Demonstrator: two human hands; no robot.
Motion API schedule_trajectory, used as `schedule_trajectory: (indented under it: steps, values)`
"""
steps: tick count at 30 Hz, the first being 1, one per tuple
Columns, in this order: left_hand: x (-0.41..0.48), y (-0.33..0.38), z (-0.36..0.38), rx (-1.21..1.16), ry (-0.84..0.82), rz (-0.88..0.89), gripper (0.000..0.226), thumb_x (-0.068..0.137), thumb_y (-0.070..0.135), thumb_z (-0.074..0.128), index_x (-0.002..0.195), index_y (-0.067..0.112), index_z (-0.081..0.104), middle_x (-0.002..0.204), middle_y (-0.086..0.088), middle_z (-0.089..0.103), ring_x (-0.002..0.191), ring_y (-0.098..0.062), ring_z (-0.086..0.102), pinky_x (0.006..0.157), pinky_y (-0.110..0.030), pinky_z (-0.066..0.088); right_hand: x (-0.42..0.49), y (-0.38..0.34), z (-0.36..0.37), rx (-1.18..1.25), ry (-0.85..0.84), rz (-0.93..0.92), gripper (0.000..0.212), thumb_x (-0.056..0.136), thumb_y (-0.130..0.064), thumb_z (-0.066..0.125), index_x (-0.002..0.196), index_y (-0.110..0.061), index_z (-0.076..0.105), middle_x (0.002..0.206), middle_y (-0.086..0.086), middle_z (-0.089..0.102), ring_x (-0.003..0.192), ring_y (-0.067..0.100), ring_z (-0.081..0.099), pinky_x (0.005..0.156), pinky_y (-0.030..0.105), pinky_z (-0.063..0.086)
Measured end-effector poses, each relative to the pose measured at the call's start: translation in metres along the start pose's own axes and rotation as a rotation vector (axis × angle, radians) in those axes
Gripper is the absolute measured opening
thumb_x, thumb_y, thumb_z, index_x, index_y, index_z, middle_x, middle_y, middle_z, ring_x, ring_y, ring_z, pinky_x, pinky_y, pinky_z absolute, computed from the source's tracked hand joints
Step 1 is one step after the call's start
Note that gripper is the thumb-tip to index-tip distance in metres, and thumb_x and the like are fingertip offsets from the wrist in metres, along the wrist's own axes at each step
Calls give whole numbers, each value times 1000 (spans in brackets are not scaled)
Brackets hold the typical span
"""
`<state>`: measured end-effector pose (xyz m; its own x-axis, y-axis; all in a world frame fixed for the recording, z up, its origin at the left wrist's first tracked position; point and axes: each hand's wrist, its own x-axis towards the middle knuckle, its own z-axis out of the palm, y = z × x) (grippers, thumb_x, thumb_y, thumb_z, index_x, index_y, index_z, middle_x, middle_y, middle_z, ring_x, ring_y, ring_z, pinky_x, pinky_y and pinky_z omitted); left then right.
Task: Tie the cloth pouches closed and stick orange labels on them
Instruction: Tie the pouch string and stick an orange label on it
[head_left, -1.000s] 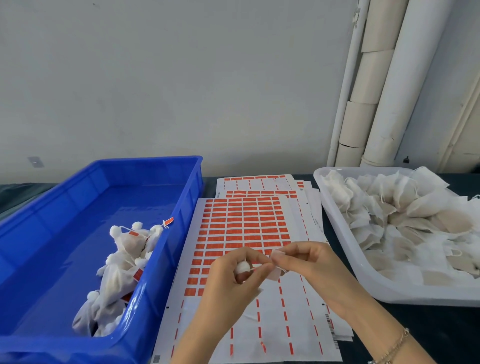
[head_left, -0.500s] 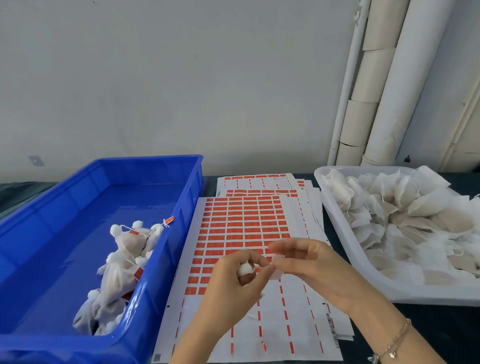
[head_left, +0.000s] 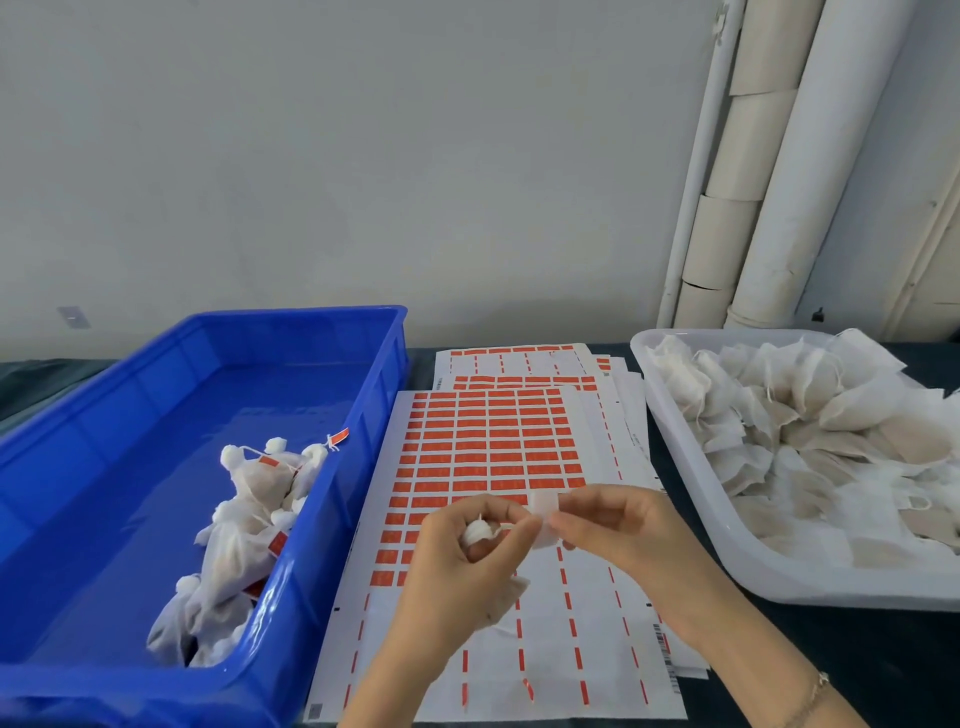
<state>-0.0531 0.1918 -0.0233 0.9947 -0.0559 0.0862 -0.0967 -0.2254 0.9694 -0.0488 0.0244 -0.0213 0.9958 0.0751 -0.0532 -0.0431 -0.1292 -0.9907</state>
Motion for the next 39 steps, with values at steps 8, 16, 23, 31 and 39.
schedule_trajectory:
  steps: [8, 16, 23, 31, 39]
  values:
    - [0, -4, -3, -27, -62, -96, 6, 78, 36, 71, 76, 30, 71, 68, 16, 64, 64, 2, 59, 56, -9, 46, -1, 0, -1, -55, -26, -108, 10, 77, -21, 75, 88, -21, 74, 86, -4, 74, 85, 14, 70, 78, 23, 56]
    - [-2, -3, -9, -72, -142, -187, 5, 78, 33, 71, 75, 33, 76, 65, 16, 65, 58, 2, 56, 56, -12, 45, -4, -3, -1, -43, -60, -177, 21, 68, -36, 72, 84, -23, 76, 88, -5, 74, 89, 13, 69, 80, 25, 56]
    - [-4, -2, -9, -150, -153, -217, 8, 81, 31, 70, 76, 33, 76, 57, 7, 58, 51, -1, 50, 54, -14, 43, -4, -7, -4, -52, -62, -287, 17, 71, -27, 72, 85, -20, 77, 89, -1, 74, 93, 18, 67, 88, 32, 55]
    - [-3, 3, -9, -291, -243, -347, 17, 69, 38, 70, 58, 26, 72, 49, 2, 44, 44, -7, 40, 54, -22, 36, -3, -6, -9, -94, -122, -414, 16, 72, -29, 71, 86, -31, 78, 91, -7, 73, 99, 16, 66, 90, 24, 53]
    - [3, 1, -14, -262, -246, -376, 15, 79, 26, 71, 66, 21, 74, 51, -1, 45, 46, -8, 42, 53, -24, 38, 6, -11, -19, -198, -278, -371, 20, 78, -18, 70, 90, -33, 77, 94, -5, 74, 100, 18, 66, 93, 30, 53]
